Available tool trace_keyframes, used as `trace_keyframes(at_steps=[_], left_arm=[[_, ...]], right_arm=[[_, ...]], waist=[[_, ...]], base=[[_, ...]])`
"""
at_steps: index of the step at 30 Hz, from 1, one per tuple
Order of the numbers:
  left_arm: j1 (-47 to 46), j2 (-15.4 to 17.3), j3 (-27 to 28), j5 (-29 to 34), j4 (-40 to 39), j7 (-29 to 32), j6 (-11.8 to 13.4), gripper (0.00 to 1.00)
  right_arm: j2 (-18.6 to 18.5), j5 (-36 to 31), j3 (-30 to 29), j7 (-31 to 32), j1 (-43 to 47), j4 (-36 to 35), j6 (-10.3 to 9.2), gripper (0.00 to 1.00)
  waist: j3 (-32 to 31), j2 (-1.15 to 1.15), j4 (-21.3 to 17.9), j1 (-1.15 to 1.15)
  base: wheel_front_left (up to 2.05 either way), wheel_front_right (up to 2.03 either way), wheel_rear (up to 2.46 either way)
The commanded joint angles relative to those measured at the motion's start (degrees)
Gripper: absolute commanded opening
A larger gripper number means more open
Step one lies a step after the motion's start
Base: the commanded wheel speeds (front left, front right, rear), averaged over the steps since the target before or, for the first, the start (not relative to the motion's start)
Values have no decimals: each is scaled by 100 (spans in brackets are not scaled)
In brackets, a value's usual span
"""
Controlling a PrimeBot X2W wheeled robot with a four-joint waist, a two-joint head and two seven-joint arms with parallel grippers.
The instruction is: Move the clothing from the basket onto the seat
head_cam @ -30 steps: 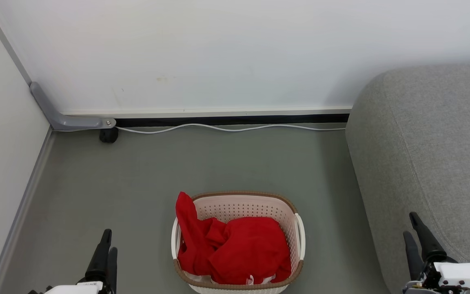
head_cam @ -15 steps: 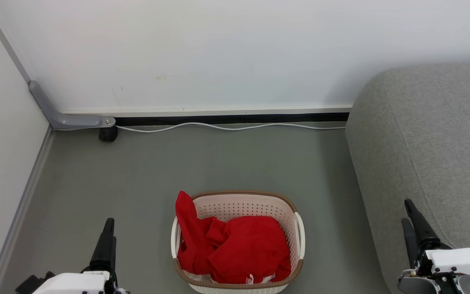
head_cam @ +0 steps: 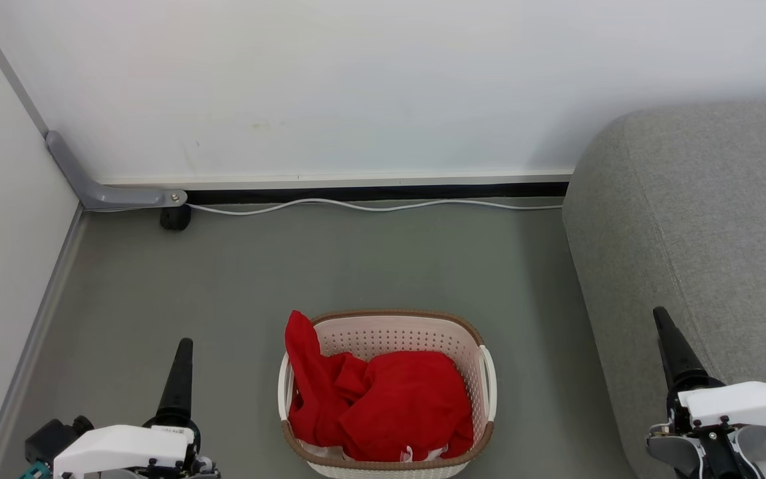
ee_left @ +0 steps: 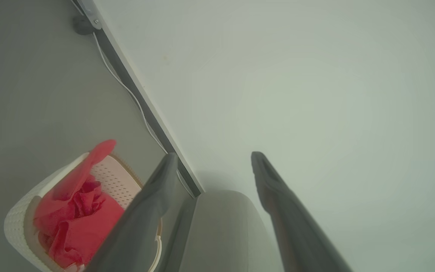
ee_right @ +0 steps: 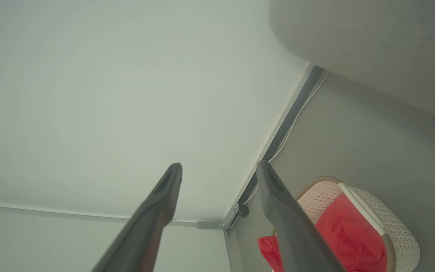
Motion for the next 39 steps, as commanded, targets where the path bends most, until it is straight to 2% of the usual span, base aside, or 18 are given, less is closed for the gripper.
trace_keyframes(at_steps=[1, 19, 21, 22, 31, 39], left_arm=[[-352, 106, 37, 169, -125, -64, -18, 100], [-617, 180, -76, 1817, 8, -371, -25, 100], [-639, 170, -42, 1961, 48, -405, -26, 96], [-649, 165, -40, 2029, 70, -422, -26, 100], [-780, 166, -76, 2594, 216, -558, -29, 100], [-925, 196, -37, 3345, 352, -694, -32, 100]], right_arm=[[-125, -145, 83, -82, -306, -120, 20, 100], [-269, -1816, 427, -385, -631, 22, 21, 100], [-278, -1957, 454, -418, -661, 42, 22, 100], [-283, -2023, 466, -435, -676, 55, 22, 100], [-325, -2517, 589, -570, -801, 141, 22, 100], [-372, -2971, 691, -704, -935, 220, 23, 100]], waist=[[2, 0, 1, -1], [14, 0, -13, -1], [14, 0, -15, -1], [15, 0, -16, -1], [33, 0, -26, -1], [56, 0, -34, -1]], base=[[0, 0, 0], [0, 0, 0], [0, 0, 0], [0, 0, 0], [0, 0, 0], [0, 0, 0]])
